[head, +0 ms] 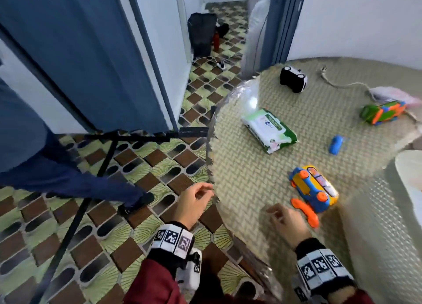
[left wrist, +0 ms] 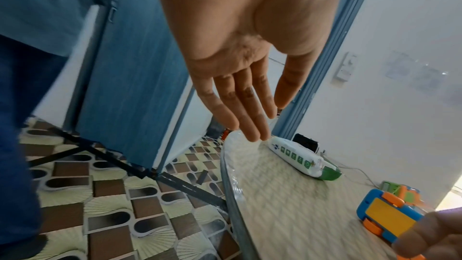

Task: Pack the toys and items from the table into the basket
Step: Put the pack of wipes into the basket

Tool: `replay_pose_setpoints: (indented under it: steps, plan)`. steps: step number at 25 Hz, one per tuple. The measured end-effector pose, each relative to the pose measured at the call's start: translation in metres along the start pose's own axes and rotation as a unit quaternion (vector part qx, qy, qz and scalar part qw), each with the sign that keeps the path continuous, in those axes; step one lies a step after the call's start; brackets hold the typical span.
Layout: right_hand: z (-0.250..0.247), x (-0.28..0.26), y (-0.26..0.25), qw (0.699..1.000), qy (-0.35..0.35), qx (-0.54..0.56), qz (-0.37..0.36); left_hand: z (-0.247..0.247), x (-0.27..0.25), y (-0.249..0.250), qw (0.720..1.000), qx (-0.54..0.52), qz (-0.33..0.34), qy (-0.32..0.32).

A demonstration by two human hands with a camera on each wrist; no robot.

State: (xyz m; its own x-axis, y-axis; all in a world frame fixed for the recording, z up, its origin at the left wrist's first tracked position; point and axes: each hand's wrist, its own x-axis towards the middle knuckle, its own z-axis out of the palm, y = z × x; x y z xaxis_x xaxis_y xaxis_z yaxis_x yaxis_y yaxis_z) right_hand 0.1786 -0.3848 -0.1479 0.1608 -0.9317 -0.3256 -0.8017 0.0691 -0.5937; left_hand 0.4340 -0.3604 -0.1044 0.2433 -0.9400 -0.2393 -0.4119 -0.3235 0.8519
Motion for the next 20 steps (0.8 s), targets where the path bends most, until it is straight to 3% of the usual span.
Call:
replay_pose_setpoints:
  steps: [7, 11, 17, 20]
  plan:
    - [-0.014, 0.057, -0.024, 0.992, 0.077, 0.068, 0.076, 0.011, 0.127, 0.034, 0.997, -0.003, 0.039, -0.071]
    - [-0.023, 0.104, -0.040, 0.966, 0.143, 0.150, 0.154, 0.023, 0.202, 0.055, 0.987, 0.025, 0.069, -0.143]
    - [-0.034, 0.172, -0.047, 0.885, 0.244, 0.279, 0.283, 0.055, 0.305, 0.083, 0.967, 0.098, 0.126, -0.198]
    - [-0.040, 0.197, -0.051, 0.853, 0.284, 0.317, 0.301, 0.078, 0.337, 0.091, 0.961, 0.102, 0.134, -0.220]
